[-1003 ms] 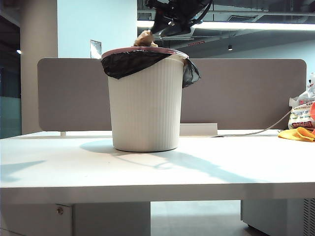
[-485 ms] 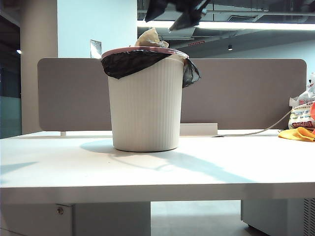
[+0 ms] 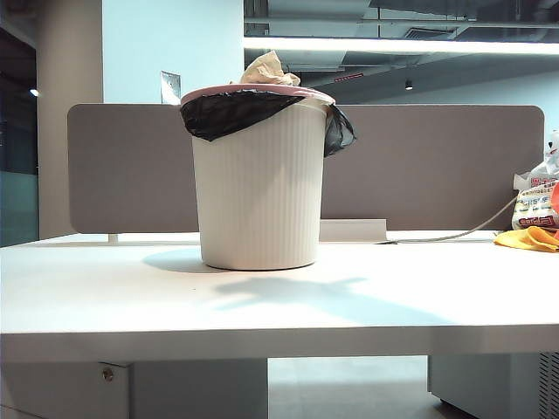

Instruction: Pick up all the trash on the table and put it in the trash can.

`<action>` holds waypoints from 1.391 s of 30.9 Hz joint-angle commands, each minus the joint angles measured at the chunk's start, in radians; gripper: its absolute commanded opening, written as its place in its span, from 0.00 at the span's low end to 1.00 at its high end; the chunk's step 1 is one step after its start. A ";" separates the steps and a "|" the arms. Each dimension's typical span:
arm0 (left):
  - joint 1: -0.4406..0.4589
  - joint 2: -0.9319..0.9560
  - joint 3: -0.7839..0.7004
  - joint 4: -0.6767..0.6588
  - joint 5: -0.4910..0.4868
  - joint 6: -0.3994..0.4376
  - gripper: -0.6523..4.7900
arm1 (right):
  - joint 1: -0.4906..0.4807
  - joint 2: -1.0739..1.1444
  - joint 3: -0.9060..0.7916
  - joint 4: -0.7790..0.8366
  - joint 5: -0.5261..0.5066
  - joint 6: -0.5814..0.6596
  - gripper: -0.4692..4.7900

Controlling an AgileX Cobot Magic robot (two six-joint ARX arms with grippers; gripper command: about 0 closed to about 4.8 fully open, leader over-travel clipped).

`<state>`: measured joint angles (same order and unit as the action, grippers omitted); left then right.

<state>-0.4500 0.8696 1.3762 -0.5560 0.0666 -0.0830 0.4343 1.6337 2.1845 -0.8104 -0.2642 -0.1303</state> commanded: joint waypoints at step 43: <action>-0.002 -0.499 -0.905 0.358 0.016 -0.049 0.11 | 0.001 -1.474 -1.883 0.640 0.156 0.329 0.09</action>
<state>-0.4526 0.3698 0.5018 -0.2604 0.1005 -0.1379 0.4351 0.1604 0.3164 -0.1909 -0.1429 0.1947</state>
